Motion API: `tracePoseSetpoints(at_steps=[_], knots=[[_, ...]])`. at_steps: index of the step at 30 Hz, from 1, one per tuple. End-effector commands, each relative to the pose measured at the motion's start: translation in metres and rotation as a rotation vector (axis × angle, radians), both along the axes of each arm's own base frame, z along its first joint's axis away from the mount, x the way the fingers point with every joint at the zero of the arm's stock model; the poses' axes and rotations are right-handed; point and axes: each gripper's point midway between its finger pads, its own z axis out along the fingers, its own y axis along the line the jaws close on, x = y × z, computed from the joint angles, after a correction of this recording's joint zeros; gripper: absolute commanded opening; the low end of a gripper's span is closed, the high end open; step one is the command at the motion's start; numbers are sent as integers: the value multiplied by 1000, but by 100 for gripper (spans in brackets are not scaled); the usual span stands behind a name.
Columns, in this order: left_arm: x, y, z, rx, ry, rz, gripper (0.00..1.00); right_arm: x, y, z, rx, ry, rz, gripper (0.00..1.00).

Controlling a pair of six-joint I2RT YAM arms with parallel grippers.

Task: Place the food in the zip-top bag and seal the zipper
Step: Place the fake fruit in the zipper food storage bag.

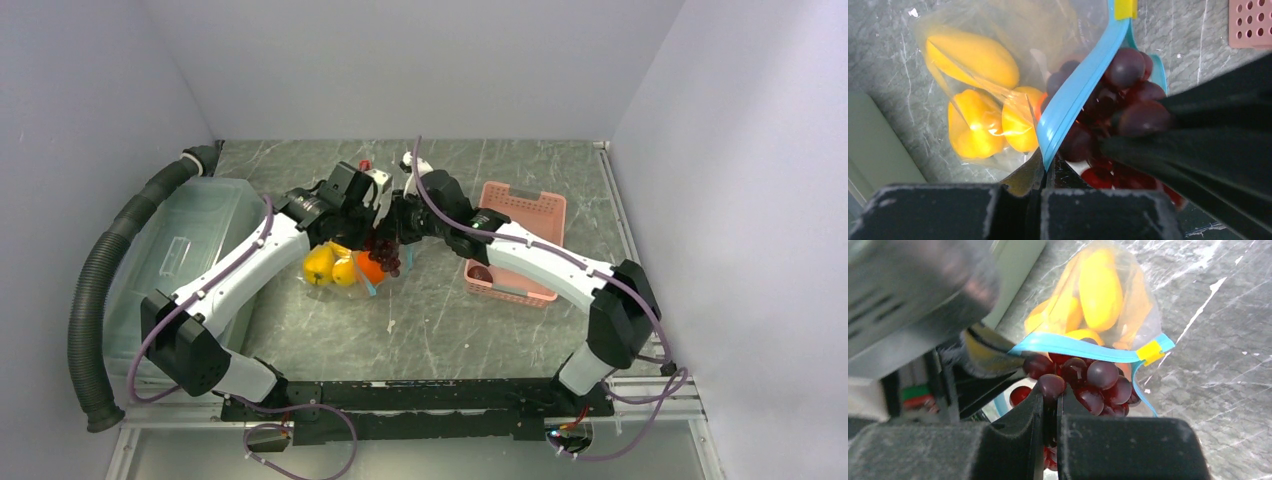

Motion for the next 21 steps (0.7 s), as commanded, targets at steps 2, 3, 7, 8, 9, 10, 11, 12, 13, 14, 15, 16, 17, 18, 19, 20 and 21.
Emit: tracePoseSetpoints(at_steps=[2, 3, 7, 8, 9, 10, 11, 12, 13, 14, 15, 16, 17, 18, 19, 20, 21], knots=[[-4, -7, 17, -58, -38, -36, 0, 33, 16, 34, 99, -26, -134, 0], [-4, -8, 18, -61, -38, -39, 0, 36, 17, 31, 99, -10, -154, 0], [-4, -9, 18, -67, -38, -44, 0, 46, 28, 21, 128, 47, -197, 0], [-4, -9, 18, -67, -38, -43, 0, 47, 30, 19, 133, 59, -206, 0], [-4, -9, 19, -68, -39, -43, 0, 48, 32, 17, 136, 67, -210, 0], [-5, -9, 18, -67, -38, -43, 0, 50, 33, 15, 138, 73, -215, 0], [-5, -9, 18, -68, -39, -42, 0, 51, 33, 14, 142, 78, -221, 5], [-4, -9, 18, -67, -39, -41, 0, 51, 34, 13, 143, 83, -222, 7], [-4, -8, 18, -66, -39, -40, 0, 51, 34, 13, 144, 83, -220, 9], [-4, -8, 18, -66, -39, -41, 0, 50, 34, 13, 145, 82, -218, 12], [-5, -9, 18, -67, -39, -41, 0, 50, 34, 14, 148, 81, -219, 17], [-5, -8, 18, -66, -39, -42, 0, 49, 33, 14, 149, 80, -221, 23], [-5, -8, 18, -65, -40, -39, 0, 49, 32, 14, 148, 77, -223, 27], [-4, -8, 18, -64, -41, -39, 0, 49, 30, 15, 145, 76, -222, 30], [-4, -7, 18, -64, -41, -37, 0, 47, 29, 17, 148, 71, -220, 35], [-4, -7, 18, -64, -42, -36, 0, 46, 28, 20, 153, 66, -219, 38], [-4, -7, 18, -62, -40, -36, 0, 45, 26, 21, 155, 63, -217, 40]])
